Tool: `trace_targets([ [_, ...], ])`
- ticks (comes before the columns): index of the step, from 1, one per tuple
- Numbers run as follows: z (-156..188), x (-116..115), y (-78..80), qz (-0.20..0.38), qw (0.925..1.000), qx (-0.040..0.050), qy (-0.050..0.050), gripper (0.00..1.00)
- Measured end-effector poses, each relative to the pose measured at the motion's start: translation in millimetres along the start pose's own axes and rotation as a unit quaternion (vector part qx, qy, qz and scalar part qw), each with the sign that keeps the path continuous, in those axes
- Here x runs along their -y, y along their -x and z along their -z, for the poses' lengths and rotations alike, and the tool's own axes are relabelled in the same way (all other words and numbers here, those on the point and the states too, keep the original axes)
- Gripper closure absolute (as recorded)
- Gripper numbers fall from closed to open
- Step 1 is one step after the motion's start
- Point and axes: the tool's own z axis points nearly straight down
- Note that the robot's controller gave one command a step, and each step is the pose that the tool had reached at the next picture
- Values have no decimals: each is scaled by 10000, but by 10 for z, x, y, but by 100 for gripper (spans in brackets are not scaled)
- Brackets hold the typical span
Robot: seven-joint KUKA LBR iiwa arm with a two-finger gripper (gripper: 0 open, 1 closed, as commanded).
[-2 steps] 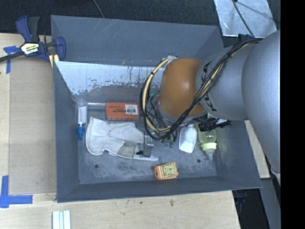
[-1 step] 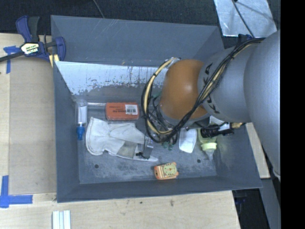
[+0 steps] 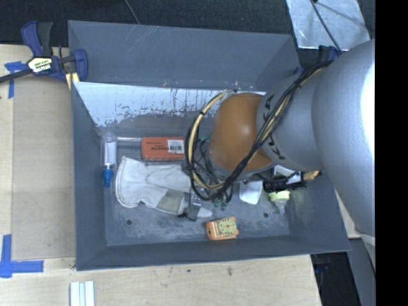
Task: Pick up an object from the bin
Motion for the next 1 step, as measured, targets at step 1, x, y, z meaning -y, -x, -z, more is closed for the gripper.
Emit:
trace_targets([
  [1, -99, -13, 19, -452, 9990, 35, 28, 100],
])
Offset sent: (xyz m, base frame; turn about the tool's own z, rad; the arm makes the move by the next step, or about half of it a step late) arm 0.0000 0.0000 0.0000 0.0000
